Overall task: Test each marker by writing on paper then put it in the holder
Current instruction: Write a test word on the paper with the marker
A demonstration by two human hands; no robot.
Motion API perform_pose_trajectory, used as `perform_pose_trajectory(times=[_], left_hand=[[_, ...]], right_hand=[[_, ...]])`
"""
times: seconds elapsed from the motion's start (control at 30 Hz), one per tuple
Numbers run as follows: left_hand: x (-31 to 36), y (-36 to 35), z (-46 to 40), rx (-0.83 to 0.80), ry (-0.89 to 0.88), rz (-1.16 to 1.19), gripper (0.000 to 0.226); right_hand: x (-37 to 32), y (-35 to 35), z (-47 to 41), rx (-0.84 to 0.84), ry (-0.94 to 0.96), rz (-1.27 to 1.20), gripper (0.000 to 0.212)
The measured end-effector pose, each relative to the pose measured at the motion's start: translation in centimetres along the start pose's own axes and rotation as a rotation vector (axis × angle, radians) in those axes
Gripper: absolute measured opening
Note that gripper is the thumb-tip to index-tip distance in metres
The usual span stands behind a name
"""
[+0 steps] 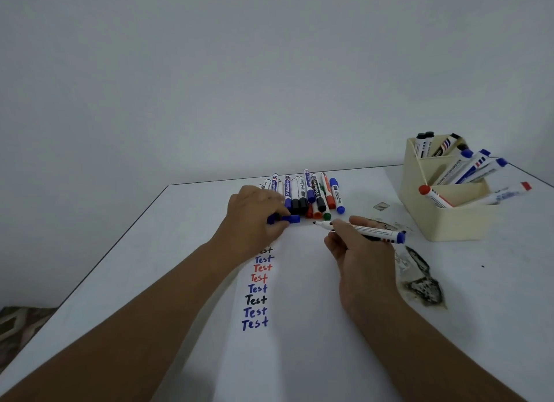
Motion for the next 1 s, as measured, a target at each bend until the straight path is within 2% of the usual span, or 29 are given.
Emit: perform_pose_trajectory(times=[0.2, 0.4, 0.5, 0.6, 0.67, 0.8, 1.0], left_hand=[[-1.1, 2.3, 3.9, -0.042, 0.26, 0.324, 0.018], [-1.7, 2.7, 6.4, -0.053, 0.418, 0.66, 0.043], [-1.8, 2.8, 7.1, -0.047, 0.446, 0.768, 0.037], [-1.6, 3.2, 7.2, -0.014, 0.531, 1.034, 0.024], [-1.6, 3.4, 7.2, 0.02, 0.561, 1.184, 0.023], [-1.9, 3.4, 7.2, -0.012, 0.565, 1.203, 0.033], [-2.2, 3.2, 7.4, -0.041, 0.589, 1.284, 0.023]], right_hand=[[-0.3, -0.5, 0.5, -0.066, 0.03, 0.09, 0.038], [-0.8, -1.5, 1.7, -0.242, 0.101, 0.145, 0.023], [-0.8, -1.8, 2.0, -0.296, 0.107, 0.131, 0.025], [-0.7, -2.2, 2.2, -0.355, 0.095, 0.113, 0.032], [-0.5, -2.4, 2.2, -0.4, 0.083, 0.102, 0.029], [-0.2, -2.8, 2.7, -0.495, 0.046, 0.043, 0.028], [-0.2, -3.0, 3.2, -0.59, 0.043, -0.018, 0.016]])
Point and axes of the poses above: each hand's wrist, its own z-axis away from the middle knuckle, its own y-axis out of the back of the hand, x = y × z, the point moved 5 cm from there along -z, towards the middle knuckle, and after that the axes turned 5 degrees about y, right-handed, at the moved point
